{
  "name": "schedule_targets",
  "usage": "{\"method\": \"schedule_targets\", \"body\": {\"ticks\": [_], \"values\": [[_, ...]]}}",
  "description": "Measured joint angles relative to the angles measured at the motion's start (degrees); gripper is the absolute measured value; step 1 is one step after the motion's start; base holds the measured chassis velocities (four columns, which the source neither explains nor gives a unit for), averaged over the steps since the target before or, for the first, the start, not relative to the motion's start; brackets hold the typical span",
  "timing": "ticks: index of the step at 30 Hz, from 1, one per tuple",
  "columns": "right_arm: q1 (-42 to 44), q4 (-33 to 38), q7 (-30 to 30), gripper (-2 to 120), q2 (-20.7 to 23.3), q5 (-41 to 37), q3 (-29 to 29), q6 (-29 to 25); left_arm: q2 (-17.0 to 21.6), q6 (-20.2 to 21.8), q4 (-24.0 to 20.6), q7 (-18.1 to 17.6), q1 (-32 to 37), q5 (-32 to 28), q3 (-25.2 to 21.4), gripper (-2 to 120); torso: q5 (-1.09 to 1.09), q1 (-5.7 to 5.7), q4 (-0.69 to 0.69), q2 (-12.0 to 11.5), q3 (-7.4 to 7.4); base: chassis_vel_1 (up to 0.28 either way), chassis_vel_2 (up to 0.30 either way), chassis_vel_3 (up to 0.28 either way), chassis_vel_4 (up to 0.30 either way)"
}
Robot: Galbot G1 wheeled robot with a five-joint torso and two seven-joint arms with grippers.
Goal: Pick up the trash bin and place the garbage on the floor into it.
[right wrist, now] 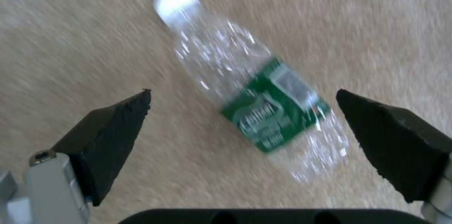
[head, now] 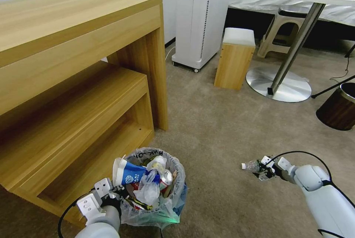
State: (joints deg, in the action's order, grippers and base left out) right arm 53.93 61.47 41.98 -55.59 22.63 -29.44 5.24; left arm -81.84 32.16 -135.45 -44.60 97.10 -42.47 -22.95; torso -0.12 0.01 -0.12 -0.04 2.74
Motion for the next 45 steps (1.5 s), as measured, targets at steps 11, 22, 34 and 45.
{"method": "schedule_targets", "body": {"ticks": [11, 22, 34, 45], "values": [[-5.21, -10.64, -1.15, 100, -2.0, -0.73, -1.82, -9.35, 0.13, -0.41, 0.49, -0.01, 0.23, 0.58, -0.3, 1, 0.01, 0.0, 0.0, 0.0, 0.0, 0.0, 0.0, 0.0, 0.0], [-9.77, -17.47, -4.8, 100, -3.99, 2.02, -1.46, -11.15, 0.33, -0.53, 0.47, -0.05, 0.3, 0.58, -0.58, 1, 0.01, 0.0, 0.01, 0.0, 0.0, 0.0, 0.0, 0.0, 0.0], [-9.95, -19.25, -5.9, 75, -4.39, 4.68, -1.92, -10.5, 0.31, -0.7, 0.76, -0.08, -0.1, 0.48, -0.49, 1, 0.0, 0.0, 0.0, 0.0, 0.0, 0.0, 0.0, 0.0, 0.0], [-9.43, -19.28, -6.41, 34, -4.31, 4.58, -2.35, -10.68, 0.45, -0.99, 0.8, -0.09, -0.18, 0.33, -0.53, 1, -0.02, 0.0, 0.0, 0.0, -0.01, 0.0, 0.0, 0.0, 0.0]]}}
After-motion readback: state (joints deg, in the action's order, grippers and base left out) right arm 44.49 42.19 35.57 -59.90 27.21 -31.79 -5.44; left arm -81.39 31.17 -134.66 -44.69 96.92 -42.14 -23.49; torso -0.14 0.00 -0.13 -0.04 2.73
